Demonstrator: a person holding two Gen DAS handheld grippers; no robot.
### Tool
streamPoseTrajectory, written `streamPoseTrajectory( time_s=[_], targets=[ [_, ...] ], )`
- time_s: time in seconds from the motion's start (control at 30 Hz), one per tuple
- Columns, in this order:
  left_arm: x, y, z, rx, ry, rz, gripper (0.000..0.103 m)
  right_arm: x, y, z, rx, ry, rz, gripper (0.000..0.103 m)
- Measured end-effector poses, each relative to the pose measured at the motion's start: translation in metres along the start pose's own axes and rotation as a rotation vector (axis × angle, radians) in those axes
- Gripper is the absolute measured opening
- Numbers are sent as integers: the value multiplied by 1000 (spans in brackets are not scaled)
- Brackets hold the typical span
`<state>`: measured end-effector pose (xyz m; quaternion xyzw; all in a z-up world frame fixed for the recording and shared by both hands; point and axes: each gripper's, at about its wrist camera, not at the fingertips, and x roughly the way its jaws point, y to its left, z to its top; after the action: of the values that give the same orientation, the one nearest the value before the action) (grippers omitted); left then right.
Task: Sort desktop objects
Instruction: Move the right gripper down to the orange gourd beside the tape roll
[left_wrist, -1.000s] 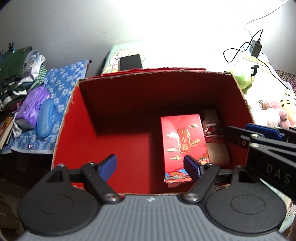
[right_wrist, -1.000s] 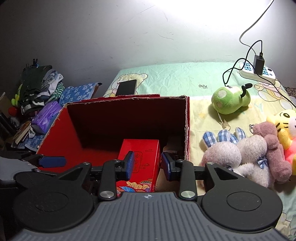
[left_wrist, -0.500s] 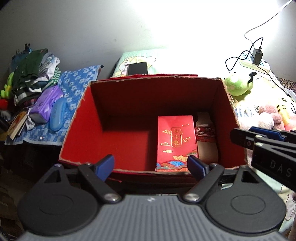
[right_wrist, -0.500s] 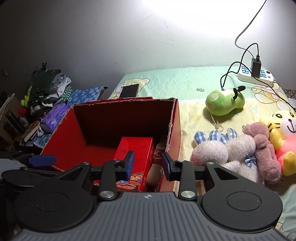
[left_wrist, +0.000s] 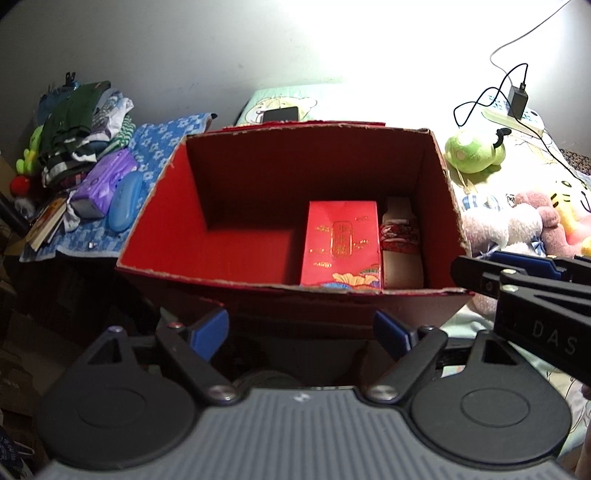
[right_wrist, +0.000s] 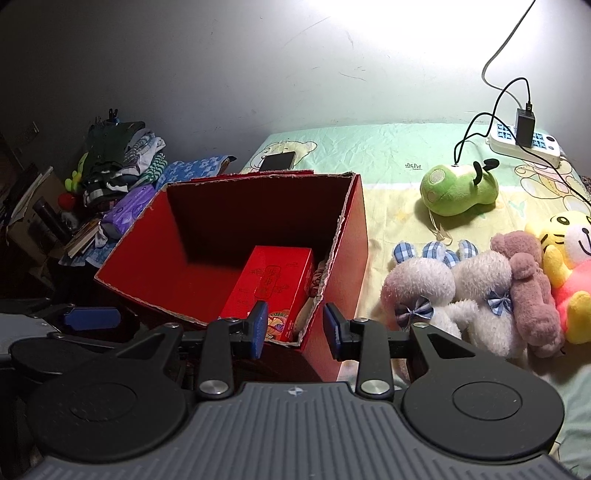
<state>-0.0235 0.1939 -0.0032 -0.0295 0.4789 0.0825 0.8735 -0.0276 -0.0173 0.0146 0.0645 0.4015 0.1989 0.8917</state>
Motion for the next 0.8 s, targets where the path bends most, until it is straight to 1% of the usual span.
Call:
streamPoseTrajectory(
  time_s=[0.13, 0.23, 0.37, 0.43, 0.47, 0.63, 0.8],
  targets=[
    [6, 4, -9, -26, 30, 13, 87, 3, -5, -11, -13, 36, 13, 36],
    [11, 6, -15, -43, 53, 12, 86, 9, -10, -20, -4, 79, 21, 36],
    [13, 5, -22, -38, 63, 0, 86, 17, -16, -34, 19, 144, 51, 36],
    [13, 7, -27, -43, 71, -30, 82, 23, -21, -39, 53, 189, 81, 36],
    [12, 9, -30, -46, 73, -50, 81, 26, -24, -42, 72, 209, 95, 36],
    [0, 18, -55, -41, 61, -125, 81, 37, -32, -52, 131, 275, 149, 36],
    [-7, 25, -81, -62, 96, -222, 81, 48, -32, -58, 181, 347, 232, 36]
  ],
)
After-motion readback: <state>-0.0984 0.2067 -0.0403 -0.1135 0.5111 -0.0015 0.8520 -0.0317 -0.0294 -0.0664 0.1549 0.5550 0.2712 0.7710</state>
